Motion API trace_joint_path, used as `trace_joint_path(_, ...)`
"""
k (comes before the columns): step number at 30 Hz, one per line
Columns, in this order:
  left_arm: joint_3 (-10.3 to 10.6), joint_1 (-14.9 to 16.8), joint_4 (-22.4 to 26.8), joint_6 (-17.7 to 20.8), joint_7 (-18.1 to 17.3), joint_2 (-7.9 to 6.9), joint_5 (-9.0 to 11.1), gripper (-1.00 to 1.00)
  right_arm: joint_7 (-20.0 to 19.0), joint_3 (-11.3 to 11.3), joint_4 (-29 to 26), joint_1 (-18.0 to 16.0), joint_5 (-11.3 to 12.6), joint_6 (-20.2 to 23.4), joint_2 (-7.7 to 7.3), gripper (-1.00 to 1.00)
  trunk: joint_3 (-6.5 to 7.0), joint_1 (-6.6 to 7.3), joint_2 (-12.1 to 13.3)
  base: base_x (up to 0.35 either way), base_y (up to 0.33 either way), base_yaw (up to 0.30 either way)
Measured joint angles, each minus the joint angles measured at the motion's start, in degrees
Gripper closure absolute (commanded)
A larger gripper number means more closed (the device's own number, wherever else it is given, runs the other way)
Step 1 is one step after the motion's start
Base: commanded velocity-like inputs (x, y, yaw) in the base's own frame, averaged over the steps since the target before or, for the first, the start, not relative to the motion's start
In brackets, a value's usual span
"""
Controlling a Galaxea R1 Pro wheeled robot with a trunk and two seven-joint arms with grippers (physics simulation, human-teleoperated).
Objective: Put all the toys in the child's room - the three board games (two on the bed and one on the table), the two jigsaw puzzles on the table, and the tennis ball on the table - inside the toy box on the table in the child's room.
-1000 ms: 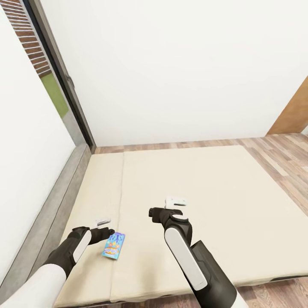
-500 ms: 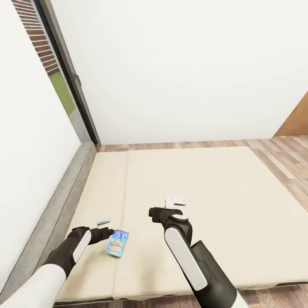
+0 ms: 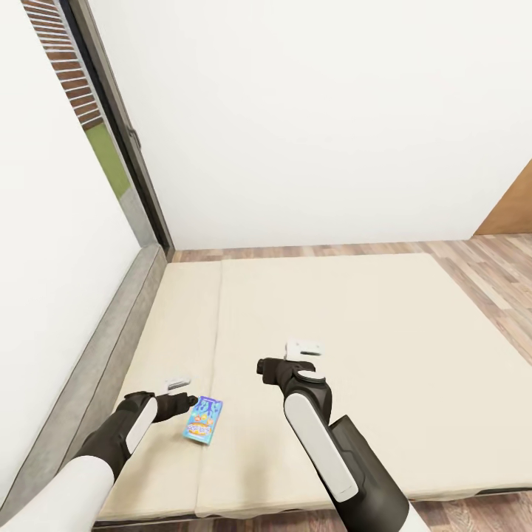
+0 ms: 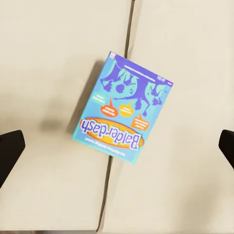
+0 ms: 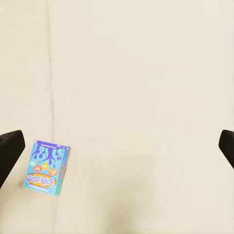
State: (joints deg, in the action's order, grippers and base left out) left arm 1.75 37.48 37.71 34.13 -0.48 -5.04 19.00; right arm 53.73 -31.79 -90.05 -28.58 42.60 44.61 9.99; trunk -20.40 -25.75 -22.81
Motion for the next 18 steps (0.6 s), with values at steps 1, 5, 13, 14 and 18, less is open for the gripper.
trace_joint_path(1,0.0,0.0,0.0,0.0,0.0,0.0,0.0,-1.0,0.0,0.0,0.0,0.0,0.0,0.0,0.0,-1.0,0.0,0.0,0.0,0.0,0.0,0.0)
trace_joint_path(5,0.0,0.0,0.0,0.0,0.0,0.0,0.0,-1.0,0.0,-0.1,-0.1,0.0,0.0,0.0,0.0,-1.0,0.0,0.0,0.0,0.0,0.0,0.0)
trace_joint_path(13,0.0,0.0,0.0,0.0,0.0,0.0,0.0,-1.0,0.0,-0.1,-0.2,0.0,0.0,0.3,0.0,-1.0,-0.04,0.0,0.0,0.0,0.0,0.0)
trace_joint_path(14,0.0,0.0,0.0,0.0,0.0,0.0,0.0,-1.0,0.0,-0.1,-0.2,0.0,0.0,0.3,0.0,-1.0,-0.08,0.0,0.0,0.0,0.0,0.0)
trace_joint_path(18,0.0,0.0,0.0,-0.1,0.0,0.0,0.0,-1.0,0.0,-0.1,-0.1,0.0,0.0,0.4,0.0,-1.0,-0.33,0.0,0.0,0.0,0.0,0.0)
